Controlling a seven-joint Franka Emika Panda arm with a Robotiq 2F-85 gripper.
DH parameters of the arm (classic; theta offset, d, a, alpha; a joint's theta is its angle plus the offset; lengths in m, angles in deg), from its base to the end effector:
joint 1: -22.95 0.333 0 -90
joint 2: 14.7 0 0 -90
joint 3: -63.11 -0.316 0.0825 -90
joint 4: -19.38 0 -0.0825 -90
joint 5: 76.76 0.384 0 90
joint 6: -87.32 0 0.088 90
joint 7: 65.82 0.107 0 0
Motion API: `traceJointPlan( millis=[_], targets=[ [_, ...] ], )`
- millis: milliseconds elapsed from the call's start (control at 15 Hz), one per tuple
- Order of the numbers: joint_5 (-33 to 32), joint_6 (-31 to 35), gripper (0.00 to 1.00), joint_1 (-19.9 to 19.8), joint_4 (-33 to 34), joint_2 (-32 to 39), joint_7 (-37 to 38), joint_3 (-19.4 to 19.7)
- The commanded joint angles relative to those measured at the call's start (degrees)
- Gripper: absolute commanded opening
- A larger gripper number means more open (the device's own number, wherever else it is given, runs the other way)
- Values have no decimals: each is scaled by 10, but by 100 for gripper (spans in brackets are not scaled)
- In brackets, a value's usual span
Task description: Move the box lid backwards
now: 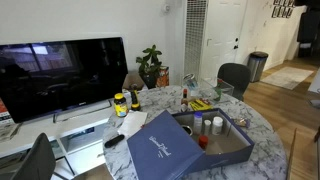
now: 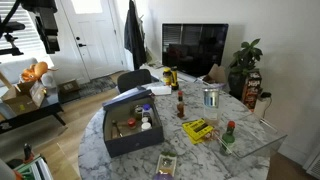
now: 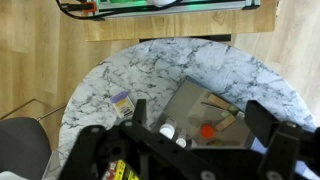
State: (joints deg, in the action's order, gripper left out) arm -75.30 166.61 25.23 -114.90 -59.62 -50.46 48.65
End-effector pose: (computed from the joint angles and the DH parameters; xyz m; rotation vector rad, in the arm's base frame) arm 0.2732 0.1083 0.5721 2.9390 -0.0918 -0.2204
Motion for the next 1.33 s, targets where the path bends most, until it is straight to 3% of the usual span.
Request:
traceJointPlan(
  millis=[0,733,1000,1200,1267],
  targets=[
    [-3,-1,100,7,1,2,4,5],
    [-3,-1,100,7,1,2,4,5],
    [-7,59,100,-10,45,89,34,-14],
    [-5,108,100,0,98,186,27,-19],
    [1,118,100,-12,115,218,23,-37]
  ],
)
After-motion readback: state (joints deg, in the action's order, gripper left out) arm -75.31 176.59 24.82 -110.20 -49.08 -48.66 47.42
